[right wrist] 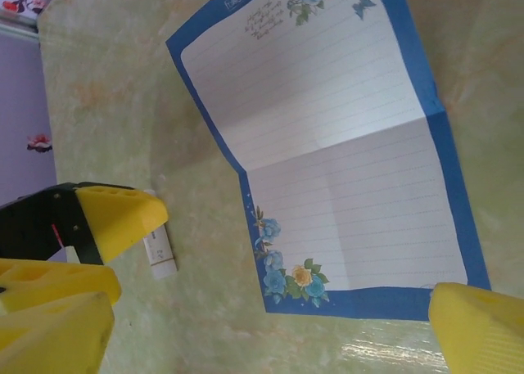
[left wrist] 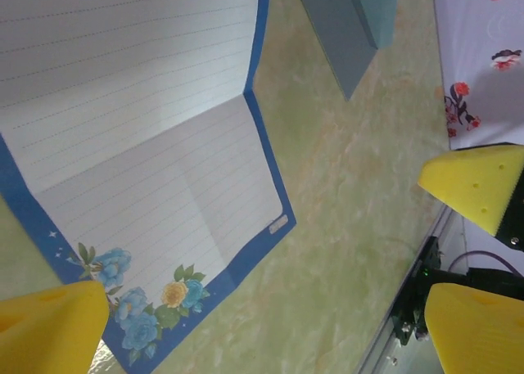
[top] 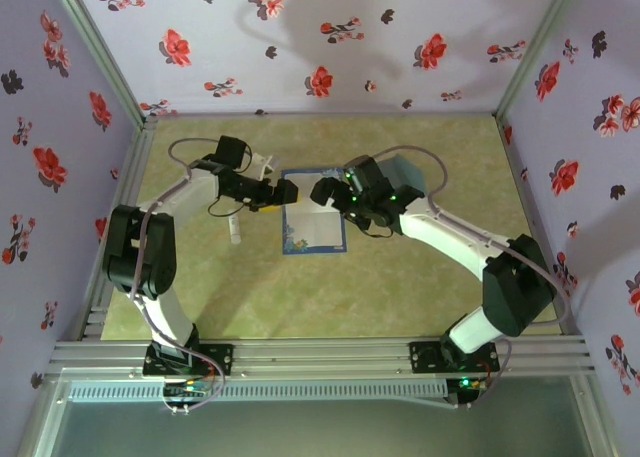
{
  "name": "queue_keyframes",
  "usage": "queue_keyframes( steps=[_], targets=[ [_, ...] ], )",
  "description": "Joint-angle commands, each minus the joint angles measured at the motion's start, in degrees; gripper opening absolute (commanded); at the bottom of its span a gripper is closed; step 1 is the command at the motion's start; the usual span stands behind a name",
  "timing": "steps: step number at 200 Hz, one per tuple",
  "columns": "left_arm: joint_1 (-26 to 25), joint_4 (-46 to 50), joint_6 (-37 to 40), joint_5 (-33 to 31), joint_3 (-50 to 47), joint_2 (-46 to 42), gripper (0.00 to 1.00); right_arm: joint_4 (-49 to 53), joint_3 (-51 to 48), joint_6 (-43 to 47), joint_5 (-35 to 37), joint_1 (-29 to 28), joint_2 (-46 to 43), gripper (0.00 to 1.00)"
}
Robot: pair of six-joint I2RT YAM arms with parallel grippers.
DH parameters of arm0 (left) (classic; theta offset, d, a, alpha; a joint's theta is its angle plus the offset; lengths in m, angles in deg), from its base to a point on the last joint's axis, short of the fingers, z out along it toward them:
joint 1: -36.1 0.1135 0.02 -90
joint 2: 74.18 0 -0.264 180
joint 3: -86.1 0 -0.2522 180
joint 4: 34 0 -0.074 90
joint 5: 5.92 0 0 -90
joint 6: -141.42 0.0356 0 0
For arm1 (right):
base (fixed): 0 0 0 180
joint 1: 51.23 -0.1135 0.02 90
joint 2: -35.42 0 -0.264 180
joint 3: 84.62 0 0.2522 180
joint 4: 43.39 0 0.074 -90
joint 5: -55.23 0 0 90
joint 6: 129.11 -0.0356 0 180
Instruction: Place the letter into the envelope and seal it
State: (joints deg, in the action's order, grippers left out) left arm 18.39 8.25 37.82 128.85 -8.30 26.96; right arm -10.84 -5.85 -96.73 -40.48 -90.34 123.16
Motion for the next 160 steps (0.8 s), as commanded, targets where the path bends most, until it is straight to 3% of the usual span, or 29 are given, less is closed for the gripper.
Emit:
queue_keyframes(
  steps=[1,16,49,99,160],
  targets=[
    [1.0,-3.6,-3.0,-6.8,-1.6,-0.9,1.0,2.0,0.3,-4.3,0.1,1.8,1.0,0.99],
    [1.8,-6.3,-5.6,-12.9,-2.0,-1.3,1.0,0.9,-0.3,-4.8,0.1,2.0,1.7,0.99],
    [3.1,-7.6,-8.0,-18.5,2.8,2.8,1.0,-3.0,-1.8,-3.7,-2.9,1.6,5.5,0.99],
    [3.3,-9.7,-9.1,-16.1,10.6,12.1,1.0,-15.3,-8.4,-2.4,-7.8,1.1,8.4,0.93],
    [2.3,-10.8,-9.4,-13.1,14.1,18.8,1.0,-17.9,-8.1,2.7,-9.5,0.4,12.9,0.93]
  ],
)
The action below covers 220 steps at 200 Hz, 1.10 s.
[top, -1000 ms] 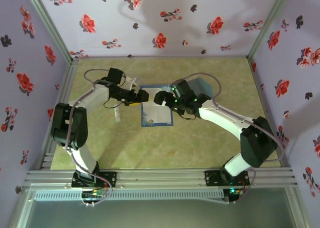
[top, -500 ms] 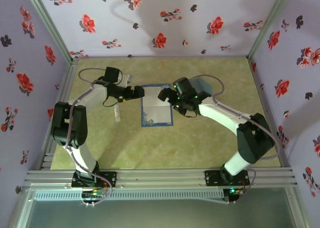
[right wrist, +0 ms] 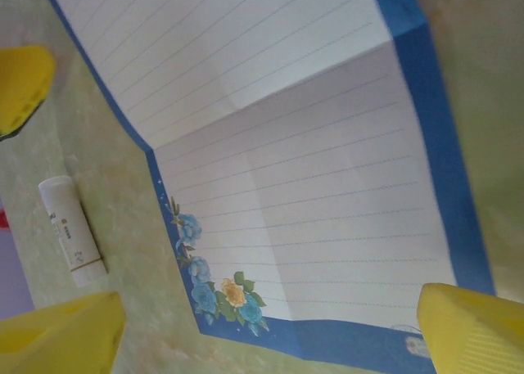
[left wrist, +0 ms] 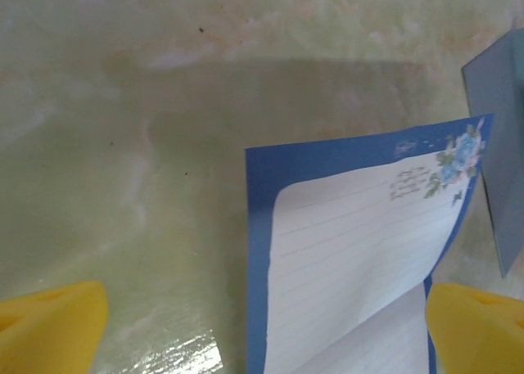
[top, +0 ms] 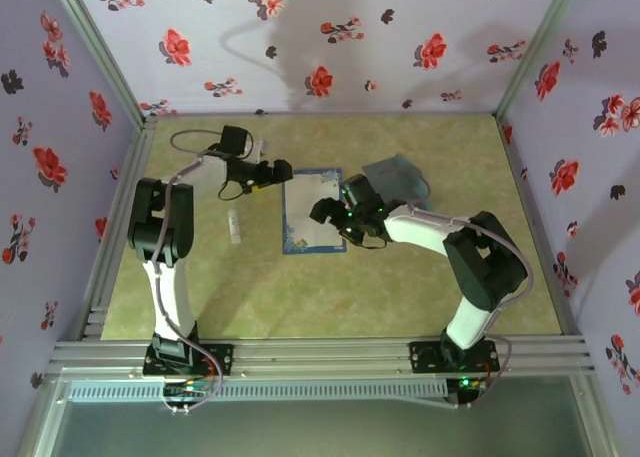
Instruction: Place the letter into the envelope and seal it
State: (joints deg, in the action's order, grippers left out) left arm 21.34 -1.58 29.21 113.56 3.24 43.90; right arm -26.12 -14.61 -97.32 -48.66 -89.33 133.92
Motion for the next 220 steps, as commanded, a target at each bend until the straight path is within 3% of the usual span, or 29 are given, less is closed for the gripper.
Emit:
queue_keyframes(
  steps=[1,92,137,220],
  targets=[
    [-0.6,-0.9,-0.8,2.2,2.6,2.0,1.0,-2.6,0.8,3.4,-1.3,-0.6,2.3,0.93],
    [-1.9,-7.0,-4.1,10.7,4.9,6.6,1.0,-2.3,2.0,5.4,-2.2,-0.7,8.0,0.93],
    [-2.0,-7.6,-3.3,12.3,3.7,4.3,1.0,-1.6,1.7,6.4,-1.3,-0.6,8.6,0.93],
    [-1.2,-8.0,-1.2,12.2,-5.0,-4.5,0.67,-0.6,1.6,7.7,-0.5,0.1,7.6,0.93]
  ],
)
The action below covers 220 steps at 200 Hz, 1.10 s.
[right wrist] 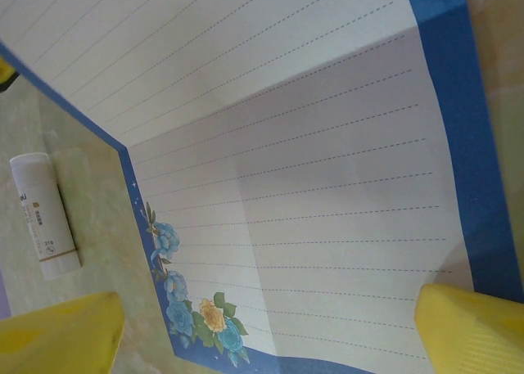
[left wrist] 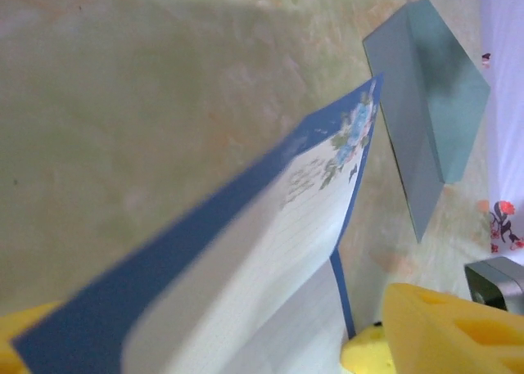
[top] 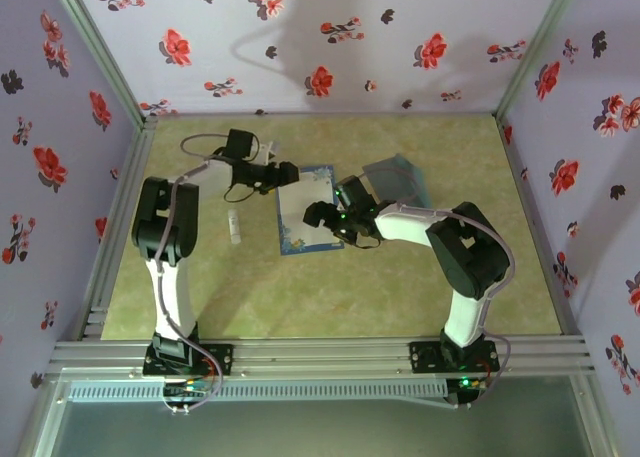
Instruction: Place the letter into the envelope and seal it
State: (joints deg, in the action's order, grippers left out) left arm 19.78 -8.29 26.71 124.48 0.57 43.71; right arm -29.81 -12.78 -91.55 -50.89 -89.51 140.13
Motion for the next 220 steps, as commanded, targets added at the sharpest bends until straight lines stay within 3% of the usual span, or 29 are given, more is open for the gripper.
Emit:
queue_keyframes(
  steps=[1,74,86,106,113,165,182,220],
  targets=[
    [0.3,-1.3,1.2,1.2,-2.5,-4.5,0.67,3.1,-0.3,1.9,1.8,0.3,1.3,0.93],
    [0.4,-0.8,2.1,1.3,-6.8,-10.2,0.38,5.9,2.0,4.7,2.2,1.9,-0.6,0.93],
    [0.3,-0.7,2.3,1.3,-7.4,-10.7,0.3,7.0,3.0,5.3,2.3,2.1,-1.1,0.93],
    [0.4,-0.6,2.4,1.3,-8.4,-11.5,0.05,8.9,4.6,6.2,2.1,3.0,-2.4,0.93],
    [0.3,-0.7,2.4,1.3,-8.7,-11.8,0.01,9.7,5.3,6.5,2.1,3.3,-2.9,0.93],
    [0.0,-6.2,-0.1,-1.6,-13.6,-16.9,0.0,19.7,13.5,4.9,1.4,6.9,-6.0,0.97],
    [-0.7,-7.4,0.1,-3.9,-14.7,-19.7,0.04,24.8,18.4,3.1,-0.7,9.0,-5.7,0.99],
    [-5.1,-16.0,6.0,-11.6,-21.3,-27.9,0.05,36.6,31.9,2.9,-3.7,11.7,-3.0,0.99]
  ],
)
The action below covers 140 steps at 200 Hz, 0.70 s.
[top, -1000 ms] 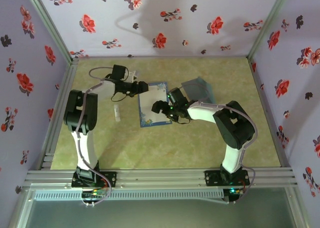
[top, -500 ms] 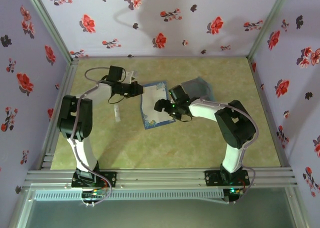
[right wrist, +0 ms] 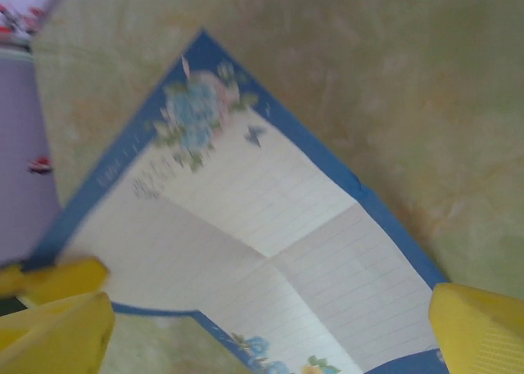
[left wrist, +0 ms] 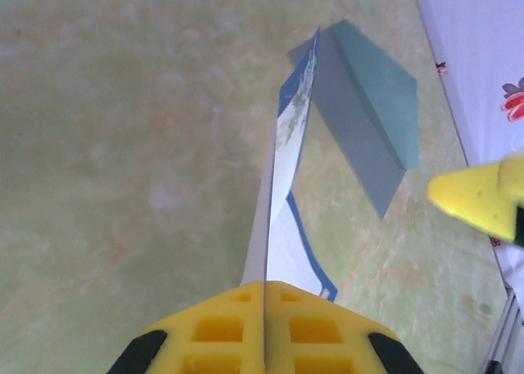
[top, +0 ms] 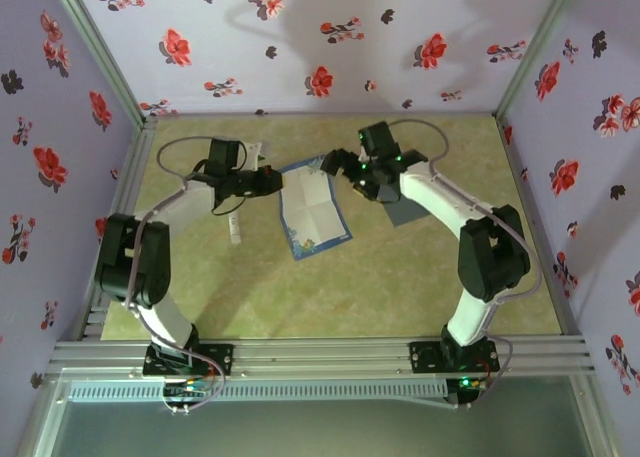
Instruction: Place the letter into the envelope and seal it
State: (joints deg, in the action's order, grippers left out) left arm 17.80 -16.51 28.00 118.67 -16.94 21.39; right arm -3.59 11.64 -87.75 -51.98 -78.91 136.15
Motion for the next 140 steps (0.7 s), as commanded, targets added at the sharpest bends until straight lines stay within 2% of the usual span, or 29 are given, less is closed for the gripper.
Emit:
queue_keyframes(
  steps=[1,63,140],
  targets=[
    [-3.2,-8.0,5.0,-5.9,-3.9,-5.7,0.05,10.7,7.9,-0.8,-2.7,1.1,1.0,0.99],
    [-8.3,-13.5,15.2,-15.6,-10.1,-10.3,0.06,21.3,23.3,-0.9,-4.8,1.2,8.0,0.99],
    [-17.1,-7.9,28.0,-29.3,-7.9,-10.5,0.06,33.2,35.3,1.5,-6.1,0.8,17.9,0.94]
  ],
)
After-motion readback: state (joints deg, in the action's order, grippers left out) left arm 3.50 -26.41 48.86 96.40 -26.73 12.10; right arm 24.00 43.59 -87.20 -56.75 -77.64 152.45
